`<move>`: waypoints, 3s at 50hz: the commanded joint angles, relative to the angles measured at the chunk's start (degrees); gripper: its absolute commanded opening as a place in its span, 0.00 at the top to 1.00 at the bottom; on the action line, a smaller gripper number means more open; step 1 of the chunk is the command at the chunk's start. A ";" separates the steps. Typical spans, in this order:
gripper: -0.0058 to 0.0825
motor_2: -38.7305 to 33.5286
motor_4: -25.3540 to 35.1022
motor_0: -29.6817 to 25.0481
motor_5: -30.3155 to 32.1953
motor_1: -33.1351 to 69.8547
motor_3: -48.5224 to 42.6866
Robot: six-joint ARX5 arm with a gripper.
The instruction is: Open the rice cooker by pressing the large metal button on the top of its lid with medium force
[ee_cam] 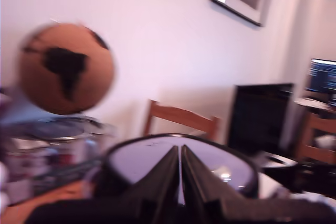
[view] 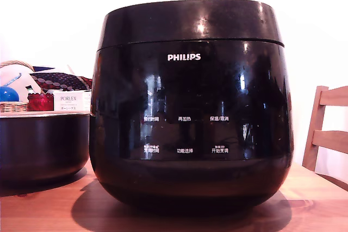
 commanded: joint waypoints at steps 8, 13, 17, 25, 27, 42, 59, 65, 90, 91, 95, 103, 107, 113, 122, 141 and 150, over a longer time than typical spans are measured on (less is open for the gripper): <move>0.96 0.59 -0.24 -6.80 0.74 10.10 8.13; 0.96 0.61 -1.57 -10.91 2.62 15.06 12.13; 0.96 0.94 -3.65 -14.56 3.96 19.15 15.08; 0.96 3.67 -9.86 -22.27 9.46 26.43 16.81; 0.96 4.61 -11.30 -24.11 12.79 28.11 16.81; 0.96 11.93 -19.08 -33.44 21.14 39.76 14.23; 0.96 18.99 -23.91 -35.95 24.46 49.05 7.48; 0.96 20.46 -24.81 -35.95 25.33 50.77 4.55; 0.96 20.74 -27.71 -37.31 27.58 53.42 -3.02; 0.96 20.74 -27.76 -37.31 27.58 53.44 -3.54; 0.96 20.74 -28.70 -37.31 28.65 53.81 -5.44; 0.96 20.74 -29.03 -37.31 28.85 55.69 -6.45; 0.96 20.74 -29.07 -37.31 28.85 56.70 -7.17; 0.96 20.74 -29.16 -37.33 28.85 57.94 -9.20; 0.96 20.74 -30.05 -37.31 29.09 58.07 -11.41; 0.96 20.74 -31.12 -37.31 30.82 58.01 -13.66; 0.96 20.74 -31.04 -37.29 29.44 57.51 -4.92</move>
